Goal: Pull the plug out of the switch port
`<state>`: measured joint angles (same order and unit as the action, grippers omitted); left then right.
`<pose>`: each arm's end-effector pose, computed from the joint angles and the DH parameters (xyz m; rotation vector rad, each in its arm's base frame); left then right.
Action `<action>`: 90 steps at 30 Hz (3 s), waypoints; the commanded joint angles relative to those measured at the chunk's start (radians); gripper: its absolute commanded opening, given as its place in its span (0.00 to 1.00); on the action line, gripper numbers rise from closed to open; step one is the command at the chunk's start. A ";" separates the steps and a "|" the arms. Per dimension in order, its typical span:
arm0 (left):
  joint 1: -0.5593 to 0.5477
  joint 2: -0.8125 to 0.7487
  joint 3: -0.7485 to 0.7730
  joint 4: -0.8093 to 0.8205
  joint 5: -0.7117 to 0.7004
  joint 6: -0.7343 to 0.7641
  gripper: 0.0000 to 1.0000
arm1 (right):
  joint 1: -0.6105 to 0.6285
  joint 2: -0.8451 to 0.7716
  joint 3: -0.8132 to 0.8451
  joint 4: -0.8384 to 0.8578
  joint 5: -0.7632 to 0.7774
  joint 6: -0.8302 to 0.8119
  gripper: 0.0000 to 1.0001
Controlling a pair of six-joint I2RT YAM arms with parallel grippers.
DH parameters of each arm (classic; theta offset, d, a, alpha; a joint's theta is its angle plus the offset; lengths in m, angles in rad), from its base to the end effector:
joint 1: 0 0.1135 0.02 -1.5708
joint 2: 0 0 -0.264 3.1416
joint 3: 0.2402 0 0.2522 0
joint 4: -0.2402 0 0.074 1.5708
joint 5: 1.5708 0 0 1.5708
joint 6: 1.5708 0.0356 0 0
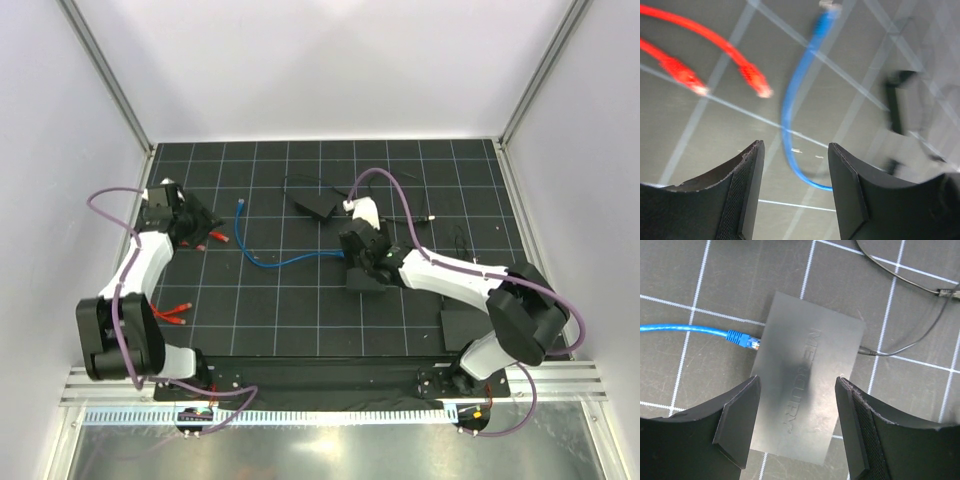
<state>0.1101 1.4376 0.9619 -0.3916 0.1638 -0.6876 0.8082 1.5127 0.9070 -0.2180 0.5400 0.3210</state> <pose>0.2996 0.0273 0.2331 -0.8923 2.3093 -0.4533 0.2282 0.2124 0.2102 -0.3043 2.2313 -0.0539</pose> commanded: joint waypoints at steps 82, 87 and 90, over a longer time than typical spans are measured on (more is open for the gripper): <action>-1.063 0.589 -0.250 1.255 -0.827 -1.029 0.38 | -0.253 -0.042 -0.194 0.204 -0.357 0.121 0.67; -1.063 0.604 -0.235 1.235 -0.810 -1.027 0.37 | -0.253 -0.025 -0.186 0.207 -0.379 0.113 0.65; -1.064 0.607 -0.236 1.232 -0.808 -1.040 0.37 | -0.253 -0.017 -0.183 0.206 -0.385 0.112 0.64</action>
<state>-0.9489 2.0243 0.7132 0.8776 -0.6273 -1.7267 0.5583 1.4803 0.6968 -0.0357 0.1680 0.4473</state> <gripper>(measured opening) 0.370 0.647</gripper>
